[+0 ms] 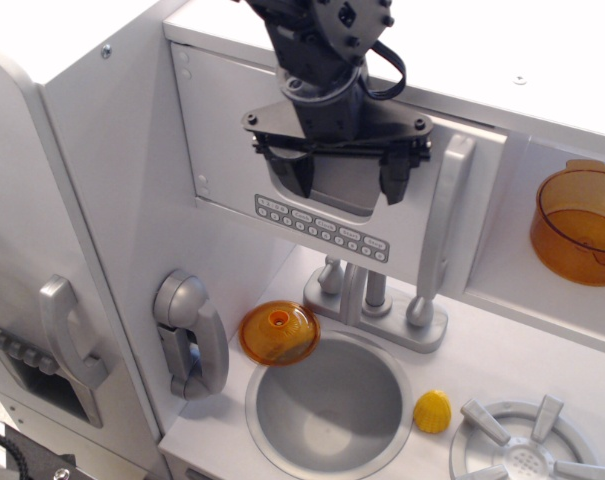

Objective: Close microwave

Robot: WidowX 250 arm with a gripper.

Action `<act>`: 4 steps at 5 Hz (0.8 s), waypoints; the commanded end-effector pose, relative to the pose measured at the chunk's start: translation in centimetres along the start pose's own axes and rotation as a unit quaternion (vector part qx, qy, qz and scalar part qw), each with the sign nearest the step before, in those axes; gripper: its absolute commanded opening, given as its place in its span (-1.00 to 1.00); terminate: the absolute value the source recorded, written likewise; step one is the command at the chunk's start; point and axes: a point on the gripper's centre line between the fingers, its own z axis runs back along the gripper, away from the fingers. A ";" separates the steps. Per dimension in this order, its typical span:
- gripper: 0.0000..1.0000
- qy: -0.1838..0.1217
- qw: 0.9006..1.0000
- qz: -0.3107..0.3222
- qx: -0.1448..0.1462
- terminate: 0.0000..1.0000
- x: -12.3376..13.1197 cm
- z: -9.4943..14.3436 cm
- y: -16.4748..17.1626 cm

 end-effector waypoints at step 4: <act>1.00 0.096 0.994 -0.045 0.003 -1.00 -4.7 4.0 4.8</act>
